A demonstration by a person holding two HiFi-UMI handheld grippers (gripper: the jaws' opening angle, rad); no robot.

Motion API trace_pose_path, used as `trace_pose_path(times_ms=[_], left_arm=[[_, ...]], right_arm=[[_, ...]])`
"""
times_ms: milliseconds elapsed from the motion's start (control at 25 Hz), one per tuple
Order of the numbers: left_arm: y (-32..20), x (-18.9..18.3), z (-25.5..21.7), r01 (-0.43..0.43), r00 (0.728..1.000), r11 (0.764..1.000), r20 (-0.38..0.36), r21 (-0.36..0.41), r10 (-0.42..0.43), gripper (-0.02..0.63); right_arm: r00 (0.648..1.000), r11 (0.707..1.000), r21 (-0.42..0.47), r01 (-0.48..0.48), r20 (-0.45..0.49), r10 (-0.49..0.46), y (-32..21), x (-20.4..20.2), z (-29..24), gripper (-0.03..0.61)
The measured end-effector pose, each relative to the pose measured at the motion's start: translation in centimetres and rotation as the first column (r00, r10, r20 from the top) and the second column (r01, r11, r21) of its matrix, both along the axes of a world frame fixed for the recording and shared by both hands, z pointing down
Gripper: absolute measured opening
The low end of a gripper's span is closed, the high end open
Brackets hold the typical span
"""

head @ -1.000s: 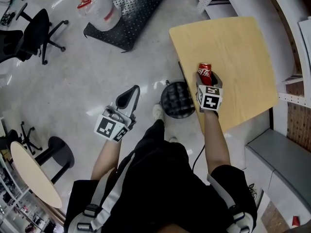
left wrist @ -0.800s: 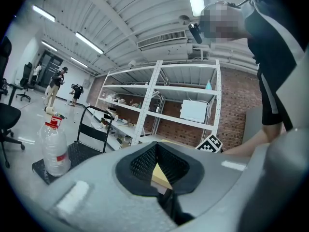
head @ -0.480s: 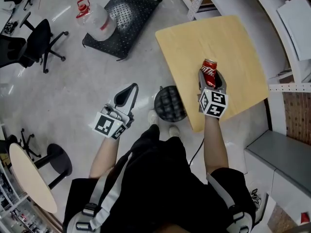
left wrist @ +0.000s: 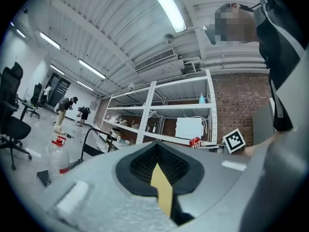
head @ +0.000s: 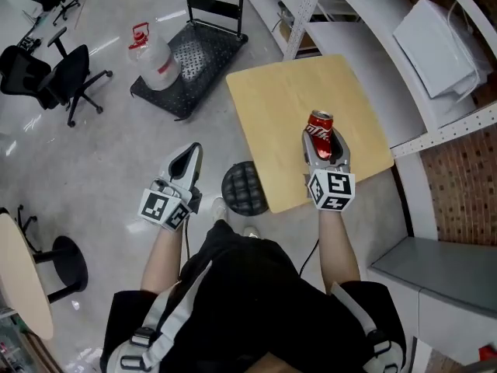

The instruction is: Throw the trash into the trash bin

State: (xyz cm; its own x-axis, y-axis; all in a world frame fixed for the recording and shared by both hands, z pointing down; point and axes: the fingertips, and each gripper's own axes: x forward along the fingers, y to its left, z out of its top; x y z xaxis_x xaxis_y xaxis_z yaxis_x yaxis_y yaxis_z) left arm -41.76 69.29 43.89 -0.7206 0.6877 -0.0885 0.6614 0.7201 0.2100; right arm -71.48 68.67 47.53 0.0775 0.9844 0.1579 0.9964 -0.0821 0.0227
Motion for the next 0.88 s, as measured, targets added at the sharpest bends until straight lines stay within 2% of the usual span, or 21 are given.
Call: trace_pose_path(times_ms=[240,480,720,800,880], left_arm=[[-4.0,1.5,-1.3,0.089,0.996,0.995,0.018,-0.051,-0.088,0.0],[-7.3,5.8,-2.7,0.249,0.968,0.966,0.013,-0.067,-0.249,0.0],[-11.7,10.7,-1.8,0.401,0.916,0.915,0.001,-0.039,-0.401,0.0],[-13.3,12.9,-1.8,0.456,0.89,0.889,0.001,-0.03,-0.457,0.0],[-15.1,15.8,-1.9,0.52,0.854,0.853,0.008,-0.041,-0.52,0.0]], right_arm=[[0.997,0.996,-0.058,0.075,-0.002,-0.075,-2.6,0.4,-2.7,0.273],[0.973,0.969,-0.104,0.226,-0.022,-0.229,-2.7,5.0,-4.2,0.273],[0.921,0.92,-0.096,0.381,-0.054,-0.387,-2.3,11.5,-3.1,0.272],[0.896,0.896,-0.096,0.433,-0.056,-0.44,-2.0,14.4,-3.0,0.272],[0.864,0.863,-0.106,0.494,-0.049,-0.5,-1.7,17.8,-3.4,0.272]])
